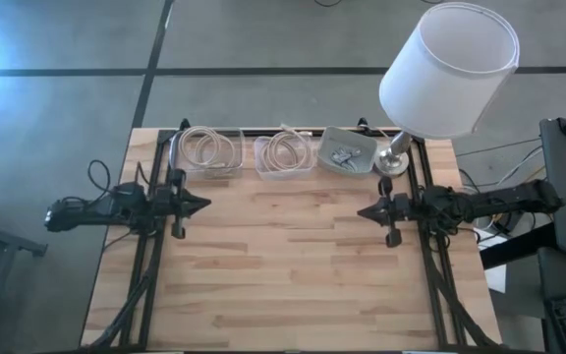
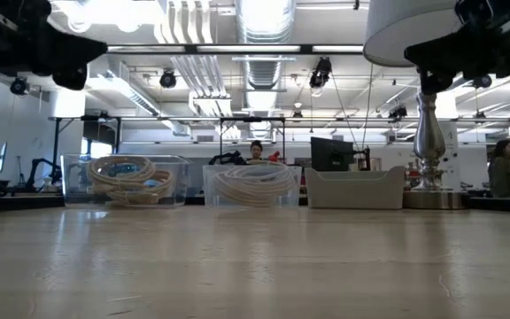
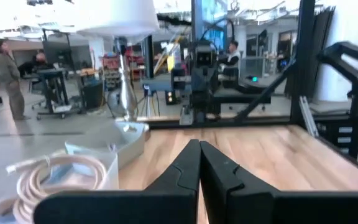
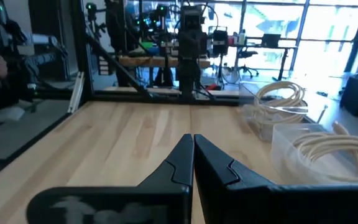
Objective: Pick & Place USB Port
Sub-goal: Return to Home Position
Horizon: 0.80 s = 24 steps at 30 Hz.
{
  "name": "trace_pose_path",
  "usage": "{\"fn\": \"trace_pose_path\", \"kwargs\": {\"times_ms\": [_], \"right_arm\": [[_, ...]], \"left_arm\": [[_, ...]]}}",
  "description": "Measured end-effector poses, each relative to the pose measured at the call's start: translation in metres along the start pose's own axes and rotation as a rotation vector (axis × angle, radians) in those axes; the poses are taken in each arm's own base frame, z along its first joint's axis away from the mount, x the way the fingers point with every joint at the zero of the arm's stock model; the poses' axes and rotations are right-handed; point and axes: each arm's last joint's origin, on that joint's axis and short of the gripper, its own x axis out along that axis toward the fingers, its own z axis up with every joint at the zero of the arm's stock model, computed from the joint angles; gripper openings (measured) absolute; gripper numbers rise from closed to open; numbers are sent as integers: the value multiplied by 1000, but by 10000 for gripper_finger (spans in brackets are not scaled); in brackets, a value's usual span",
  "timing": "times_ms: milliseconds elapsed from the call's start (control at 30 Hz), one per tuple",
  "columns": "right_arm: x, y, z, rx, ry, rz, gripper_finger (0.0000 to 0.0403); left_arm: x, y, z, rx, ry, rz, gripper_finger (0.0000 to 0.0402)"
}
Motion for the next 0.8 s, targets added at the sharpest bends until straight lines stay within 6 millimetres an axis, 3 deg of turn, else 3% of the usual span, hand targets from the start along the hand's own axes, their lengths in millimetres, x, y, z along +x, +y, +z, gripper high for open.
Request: {"fn": "trace_pose_path", "kwargs": {"times_ms": [467, 800], "right_arm": [[-9, 2, -22, 19, -47, 80, 8], [-17, 1, -19, -17, -92, 78, 8]], "left_arm": [[1, -1, -14, 17, 68, -8, 9], [4, -2, -28, 15, 99, -9, 9]]}}
